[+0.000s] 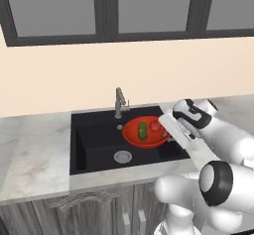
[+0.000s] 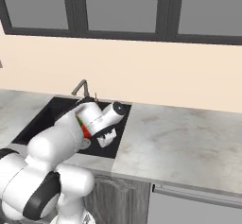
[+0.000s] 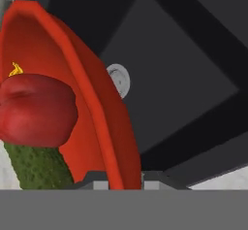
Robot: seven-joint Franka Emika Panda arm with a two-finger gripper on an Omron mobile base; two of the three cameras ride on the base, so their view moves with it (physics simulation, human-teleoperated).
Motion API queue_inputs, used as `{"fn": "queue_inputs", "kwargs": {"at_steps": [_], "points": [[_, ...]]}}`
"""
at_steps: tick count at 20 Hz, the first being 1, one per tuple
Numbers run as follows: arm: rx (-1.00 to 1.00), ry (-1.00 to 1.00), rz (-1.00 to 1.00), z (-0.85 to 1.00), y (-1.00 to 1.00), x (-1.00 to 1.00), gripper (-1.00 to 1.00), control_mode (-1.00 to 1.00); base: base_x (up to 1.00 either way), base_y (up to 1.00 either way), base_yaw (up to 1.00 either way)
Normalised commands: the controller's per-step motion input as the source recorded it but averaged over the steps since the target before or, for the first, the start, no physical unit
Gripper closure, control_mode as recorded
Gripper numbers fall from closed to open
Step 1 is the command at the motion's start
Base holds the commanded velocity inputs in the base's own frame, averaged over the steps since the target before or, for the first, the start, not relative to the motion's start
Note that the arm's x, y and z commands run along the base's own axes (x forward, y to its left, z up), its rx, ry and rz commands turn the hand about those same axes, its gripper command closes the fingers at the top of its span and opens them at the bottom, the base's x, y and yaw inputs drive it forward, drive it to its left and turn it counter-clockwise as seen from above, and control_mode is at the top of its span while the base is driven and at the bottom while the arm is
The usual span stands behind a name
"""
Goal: Dump the cucumber and bell pepper from the bowl so the bowl can be washed. Place the bowl in the sink after clearing the leftovers.
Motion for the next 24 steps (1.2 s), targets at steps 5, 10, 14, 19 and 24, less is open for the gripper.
{"fn": "queue_inputs", "kwargs": {"at_steps": [5,10,14,19,24], "points": [[-0.02,0.09,0.01,-0.02,0.0,0.34,1.0,-1.0,0.0,0.0,0.0],[0.0,0.01,0.0,-0.03,0.0,0.0,1.0,-1.0,0.0,0.0,0.0],[-0.09,0.02,0.04,-0.2,-0.08,0.04,1.0,-1.0,0.0,0.0,0.0],[-0.11,0.0,0.07,-0.15,-0.14,0.11,1.0,-1.0,0.0,0.0,0.0],[-0.13,0.0,0.02,-0.13,-0.13,0.24,1.0,-1.0,0.0,0.0,0.0]]}}
